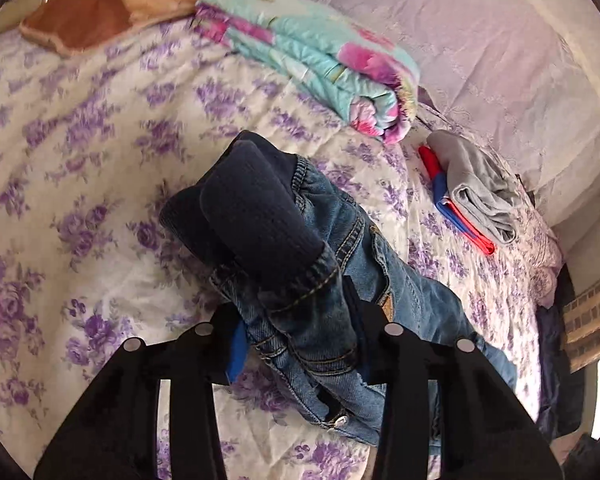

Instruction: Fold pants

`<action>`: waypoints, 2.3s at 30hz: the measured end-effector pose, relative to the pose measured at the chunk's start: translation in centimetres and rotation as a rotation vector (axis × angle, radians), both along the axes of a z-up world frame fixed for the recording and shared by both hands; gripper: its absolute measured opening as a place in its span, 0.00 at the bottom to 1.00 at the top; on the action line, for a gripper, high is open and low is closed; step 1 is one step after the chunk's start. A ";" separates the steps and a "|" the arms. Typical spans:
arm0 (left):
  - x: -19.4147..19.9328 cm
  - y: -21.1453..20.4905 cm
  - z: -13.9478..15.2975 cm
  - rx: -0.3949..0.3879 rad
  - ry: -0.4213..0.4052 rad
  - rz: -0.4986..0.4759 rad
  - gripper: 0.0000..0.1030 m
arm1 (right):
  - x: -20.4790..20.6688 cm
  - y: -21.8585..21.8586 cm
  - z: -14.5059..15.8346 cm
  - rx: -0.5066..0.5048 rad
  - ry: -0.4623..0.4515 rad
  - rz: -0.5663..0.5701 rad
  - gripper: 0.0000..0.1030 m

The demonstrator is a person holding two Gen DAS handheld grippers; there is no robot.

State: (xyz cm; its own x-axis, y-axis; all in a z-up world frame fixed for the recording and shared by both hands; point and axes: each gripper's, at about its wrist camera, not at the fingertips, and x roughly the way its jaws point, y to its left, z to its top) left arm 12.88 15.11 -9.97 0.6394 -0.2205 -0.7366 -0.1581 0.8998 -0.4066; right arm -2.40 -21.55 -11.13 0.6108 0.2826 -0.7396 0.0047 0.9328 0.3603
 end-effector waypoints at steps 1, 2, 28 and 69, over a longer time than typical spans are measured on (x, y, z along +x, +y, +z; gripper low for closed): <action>-0.3 -0.5 0.3 0.031 -0.020 -0.011 0.38 | 1.1 1.1 -0.2 0.030 0.018 0.045 0.59; -0.5 -0.8 0.5 0.043 -0.033 -0.021 0.38 | 2.2 2.4 -0.2 0.064 0.024 0.103 0.59; 0.2 2.7 -3.5 -0.134 -0.024 -0.131 0.41 | 19.5 16.0 -3.9 -0.142 0.242 0.246 0.08; -8.3 -30.8 0.5 0.404 -0.160 -0.792 0.33 | -1.4 -11.6 -2.0 0.280 -0.033 -0.170 0.40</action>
State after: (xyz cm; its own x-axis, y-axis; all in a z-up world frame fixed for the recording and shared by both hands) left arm 4.57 -15.67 -9.49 0.5116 -0.3838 -0.7688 0.5999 0.8001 -0.0002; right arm -3.77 -33.11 -13.13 0.6891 0.3638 -0.6267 0.1360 0.7845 0.6050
